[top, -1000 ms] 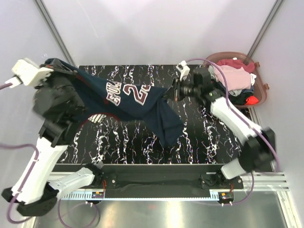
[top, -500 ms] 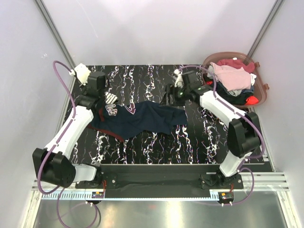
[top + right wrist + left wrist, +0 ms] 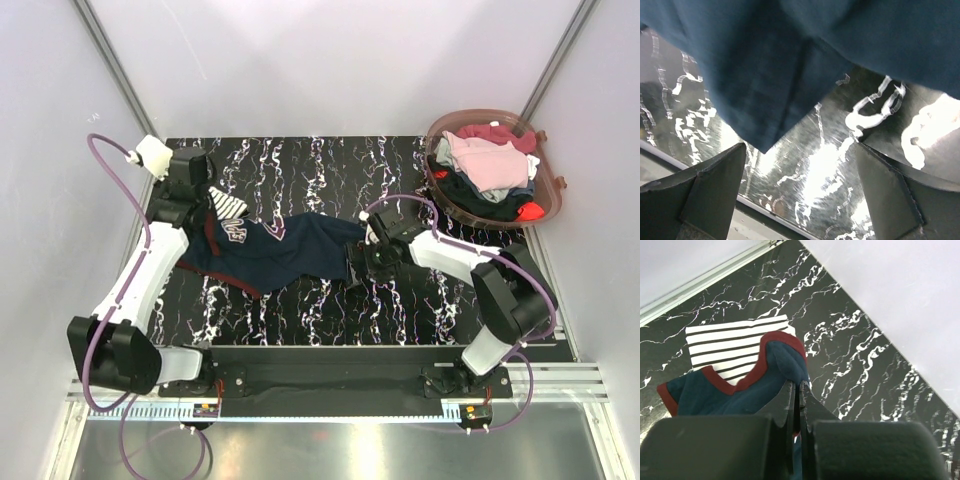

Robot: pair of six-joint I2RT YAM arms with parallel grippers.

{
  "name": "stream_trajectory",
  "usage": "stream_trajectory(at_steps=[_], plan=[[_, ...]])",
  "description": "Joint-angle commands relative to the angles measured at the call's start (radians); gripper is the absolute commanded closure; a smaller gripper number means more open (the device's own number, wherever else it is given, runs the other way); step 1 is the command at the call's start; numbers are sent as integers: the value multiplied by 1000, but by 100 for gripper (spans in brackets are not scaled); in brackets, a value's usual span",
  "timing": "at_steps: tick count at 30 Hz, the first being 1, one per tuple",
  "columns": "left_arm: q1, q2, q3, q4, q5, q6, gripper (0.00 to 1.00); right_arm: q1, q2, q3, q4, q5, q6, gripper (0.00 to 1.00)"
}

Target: Fold and stack the tank tops

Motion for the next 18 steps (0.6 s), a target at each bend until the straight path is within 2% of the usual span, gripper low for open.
stream_trajectory(at_steps=[1, 2, 5, 6, 8, 9, 10, 12, 13, 15, 18], plan=[[5, -61, 19, 15, -45, -39, 100, 11, -27, 24, 126, -48, -6, 3], [5, -65, 14, 15, -46, -43, 100, 11, -23, 29, 153, -52, -3, 4], [5, -82, 10, 7, -60, -49, 100, 12, 0, 64, 172, -72, -7, 18], [5, -85, 10, 1, -69, -49, 100, 12, 10, 75, 170, -75, -10, 29], [5, -93, 11, -23, -83, -64, 100, 12, 28, 95, 170, -101, -16, 39], [5, -101, 11, -34, -98, -75, 100, 14, 33, 101, 170, -114, -16, 48], [5, -105, 10, -39, -101, -90, 100, 14, 31, 101, 167, -140, -13, 68], [5, -127, 0, -42, -92, -96, 100, 14, 19, 101, 146, -160, -7, 84], [5, -133, -4, -44, -89, -105, 100, 14, -10, 89, 141, -167, 0, 99], [5, -159, -20, -41, -71, -112, 100, 14, -53, 75, 108, -163, 8, 100], [2, -199, -50, -36, -48, -133, 100, 14, -210, 59, 23, -152, 19, 100]])
